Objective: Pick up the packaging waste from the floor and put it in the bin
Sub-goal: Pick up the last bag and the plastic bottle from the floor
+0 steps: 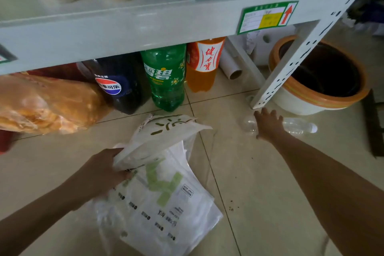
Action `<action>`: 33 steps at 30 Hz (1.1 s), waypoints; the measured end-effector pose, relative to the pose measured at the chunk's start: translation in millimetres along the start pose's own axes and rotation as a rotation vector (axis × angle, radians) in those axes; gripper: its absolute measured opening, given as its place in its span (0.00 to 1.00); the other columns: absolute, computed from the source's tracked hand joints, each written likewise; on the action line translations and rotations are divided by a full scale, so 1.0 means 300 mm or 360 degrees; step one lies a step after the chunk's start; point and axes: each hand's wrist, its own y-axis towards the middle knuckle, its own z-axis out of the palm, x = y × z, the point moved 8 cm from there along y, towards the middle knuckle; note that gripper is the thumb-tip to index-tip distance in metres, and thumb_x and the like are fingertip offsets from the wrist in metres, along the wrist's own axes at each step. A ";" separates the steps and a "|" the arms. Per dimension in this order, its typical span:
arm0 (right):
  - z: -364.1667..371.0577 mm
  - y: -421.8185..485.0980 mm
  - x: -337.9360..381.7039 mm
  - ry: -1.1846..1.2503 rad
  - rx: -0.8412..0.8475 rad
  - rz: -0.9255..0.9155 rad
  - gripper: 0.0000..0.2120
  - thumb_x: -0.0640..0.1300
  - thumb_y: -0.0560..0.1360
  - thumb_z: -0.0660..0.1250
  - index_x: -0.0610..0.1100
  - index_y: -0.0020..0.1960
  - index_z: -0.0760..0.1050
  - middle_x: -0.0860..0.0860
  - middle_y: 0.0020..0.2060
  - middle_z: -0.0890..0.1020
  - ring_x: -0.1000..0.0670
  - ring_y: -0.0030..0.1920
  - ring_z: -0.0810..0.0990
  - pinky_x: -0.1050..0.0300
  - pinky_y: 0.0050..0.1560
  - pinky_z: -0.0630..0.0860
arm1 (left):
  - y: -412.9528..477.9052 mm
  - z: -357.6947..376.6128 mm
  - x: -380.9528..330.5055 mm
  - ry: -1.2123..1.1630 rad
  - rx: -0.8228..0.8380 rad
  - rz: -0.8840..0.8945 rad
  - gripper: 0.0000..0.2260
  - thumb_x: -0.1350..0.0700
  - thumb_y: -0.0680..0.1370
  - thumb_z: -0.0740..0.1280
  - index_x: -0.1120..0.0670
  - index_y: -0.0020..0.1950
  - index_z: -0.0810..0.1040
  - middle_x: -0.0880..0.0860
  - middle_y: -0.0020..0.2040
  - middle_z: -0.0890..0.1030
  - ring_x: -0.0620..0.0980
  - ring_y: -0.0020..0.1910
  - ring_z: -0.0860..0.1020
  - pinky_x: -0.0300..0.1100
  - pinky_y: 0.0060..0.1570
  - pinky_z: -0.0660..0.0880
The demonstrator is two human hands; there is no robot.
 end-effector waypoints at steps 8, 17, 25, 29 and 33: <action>-0.007 -0.342 0.408 0.1250 0.0170 -0.0367 0.30 0.55 0.67 0.75 0.44 0.61 0.64 0.47 0.54 0.74 0.46 0.52 0.77 0.54 0.49 0.77 | -0.070 -0.071 -0.006 -0.0575 -0.0013 0.0019 0.13 0.56 0.66 0.75 0.49 0.48 0.80 0.54 0.46 0.85 0.57 0.45 0.83 0.57 0.51 0.79; -0.194 -0.778 0.836 0.2210 0.0310 -0.0934 0.29 0.54 0.77 0.65 0.48 0.70 0.54 0.53 0.62 0.70 0.51 0.62 0.72 0.53 0.63 0.74 | -0.233 -0.080 -0.032 -0.0836 0.0035 0.0086 0.16 0.68 0.73 0.65 0.61 0.60 0.77 0.63 0.53 0.82 0.63 0.51 0.81 0.54 0.53 0.77; -0.636 -0.945 0.806 0.1966 0.0221 -0.1226 0.23 0.49 0.80 0.60 0.50 0.70 0.52 0.66 0.53 0.66 0.61 0.56 0.71 0.78 0.46 0.70 | -0.506 -0.413 -0.136 -0.1051 -0.0164 0.0197 0.12 0.67 0.73 0.67 0.57 0.55 0.79 0.58 0.47 0.80 0.54 0.46 0.74 0.38 0.40 0.69; -0.790 -1.102 0.779 0.1752 0.0178 -0.1355 0.24 0.47 0.81 0.60 0.46 0.71 0.51 0.61 0.52 0.68 0.54 0.58 0.70 0.70 0.47 0.67 | -0.694 -0.472 -0.174 -0.1115 -0.0174 0.0255 0.14 0.64 0.74 0.66 0.59 0.59 0.77 0.57 0.46 0.80 0.52 0.42 0.73 0.38 0.37 0.68; -0.896 -1.297 0.733 0.1643 0.0086 -0.1379 0.28 0.48 0.80 0.61 0.45 0.73 0.49 0.53 0.56 0.67 0.53 0.58 0.69 0.71 0.50 0.66 | -0.919 -0.514 -0.209 -0.1195 -0.0226 0.0265 0.08 0.64 0.77 0.61 0.55 0.51 0.76 0.48 0.31 0.79 0.38 0.18 0.72 0.27 0.17 0.64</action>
